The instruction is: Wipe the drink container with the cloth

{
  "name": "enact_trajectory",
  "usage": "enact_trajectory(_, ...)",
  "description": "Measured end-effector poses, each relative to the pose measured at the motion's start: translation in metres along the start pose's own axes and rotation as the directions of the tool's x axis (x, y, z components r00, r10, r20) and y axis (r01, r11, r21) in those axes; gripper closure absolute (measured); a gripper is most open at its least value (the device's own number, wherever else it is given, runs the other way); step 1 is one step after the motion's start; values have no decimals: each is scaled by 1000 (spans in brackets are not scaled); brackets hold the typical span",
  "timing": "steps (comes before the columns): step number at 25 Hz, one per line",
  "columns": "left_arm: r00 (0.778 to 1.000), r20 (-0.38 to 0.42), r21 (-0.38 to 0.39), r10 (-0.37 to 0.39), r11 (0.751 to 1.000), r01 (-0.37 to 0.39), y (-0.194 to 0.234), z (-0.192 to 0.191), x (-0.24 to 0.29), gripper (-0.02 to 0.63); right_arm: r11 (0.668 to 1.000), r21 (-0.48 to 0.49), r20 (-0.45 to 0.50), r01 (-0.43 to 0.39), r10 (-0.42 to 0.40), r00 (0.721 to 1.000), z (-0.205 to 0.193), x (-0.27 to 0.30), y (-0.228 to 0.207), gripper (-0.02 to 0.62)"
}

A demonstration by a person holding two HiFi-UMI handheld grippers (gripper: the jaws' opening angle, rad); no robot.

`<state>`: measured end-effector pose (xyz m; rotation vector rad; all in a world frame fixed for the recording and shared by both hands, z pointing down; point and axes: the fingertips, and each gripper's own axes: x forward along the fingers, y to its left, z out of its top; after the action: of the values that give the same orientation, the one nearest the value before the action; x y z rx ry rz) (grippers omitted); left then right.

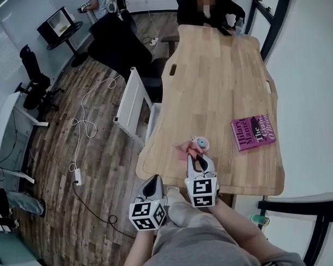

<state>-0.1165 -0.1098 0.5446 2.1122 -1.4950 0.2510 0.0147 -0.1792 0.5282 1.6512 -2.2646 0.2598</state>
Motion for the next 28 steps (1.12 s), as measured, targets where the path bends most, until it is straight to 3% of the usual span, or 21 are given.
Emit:
enact_trajectory(9,1000,-13,-15,-1,1000,1,11,3,16,601,998,54,-60,46,-42,997,-25,2,1,568)
enact_trajectory(28,999,-53,5,-10,1000,10,10,-3,24,601,981,191,-236,31,16,972,-93,32,9,568)
